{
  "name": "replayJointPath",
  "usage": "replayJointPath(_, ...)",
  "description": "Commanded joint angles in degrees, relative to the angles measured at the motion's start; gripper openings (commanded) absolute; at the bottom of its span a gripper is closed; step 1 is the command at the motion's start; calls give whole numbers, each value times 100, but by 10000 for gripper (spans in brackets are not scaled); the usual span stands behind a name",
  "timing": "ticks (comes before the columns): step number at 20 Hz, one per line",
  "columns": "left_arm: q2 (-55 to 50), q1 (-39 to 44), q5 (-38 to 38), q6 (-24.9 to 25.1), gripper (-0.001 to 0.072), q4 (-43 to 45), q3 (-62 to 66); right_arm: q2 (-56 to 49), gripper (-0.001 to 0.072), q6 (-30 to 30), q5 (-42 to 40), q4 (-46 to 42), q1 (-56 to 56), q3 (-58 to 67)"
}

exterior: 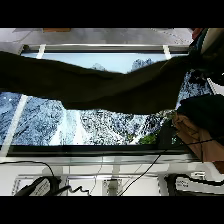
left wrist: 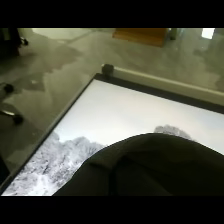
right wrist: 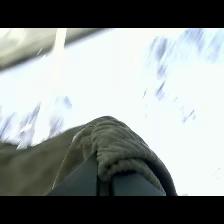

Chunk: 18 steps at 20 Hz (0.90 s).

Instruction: Fold the clothes and pants, and hang the long-sleeved shirts on hangers.

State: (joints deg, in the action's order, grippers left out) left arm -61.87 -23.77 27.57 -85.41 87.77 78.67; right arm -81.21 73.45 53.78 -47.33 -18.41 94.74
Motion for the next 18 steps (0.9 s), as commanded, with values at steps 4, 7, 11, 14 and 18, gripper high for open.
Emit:
replayJointPath(4,0,-243,-61,-31,18,243,105,-39,30,457,315,-1257,13,592)
replayJointPath(7,-162,-240,398,-33,18,221,103,-142,30,455,540,-1322,15,518)
replayJointPath(11,-741,-240,1635,-31,18,223,103,-378,30,457,811,-1333,13,297)
replayJointPath(14,-1134,-243,2590,299,18,229,103,-511,31,448,1969,-1502,13,282)
replayJointPath(18,-1202,-243,2979,988,17,791,138,-382,30,334,3381,-2009,13,286)
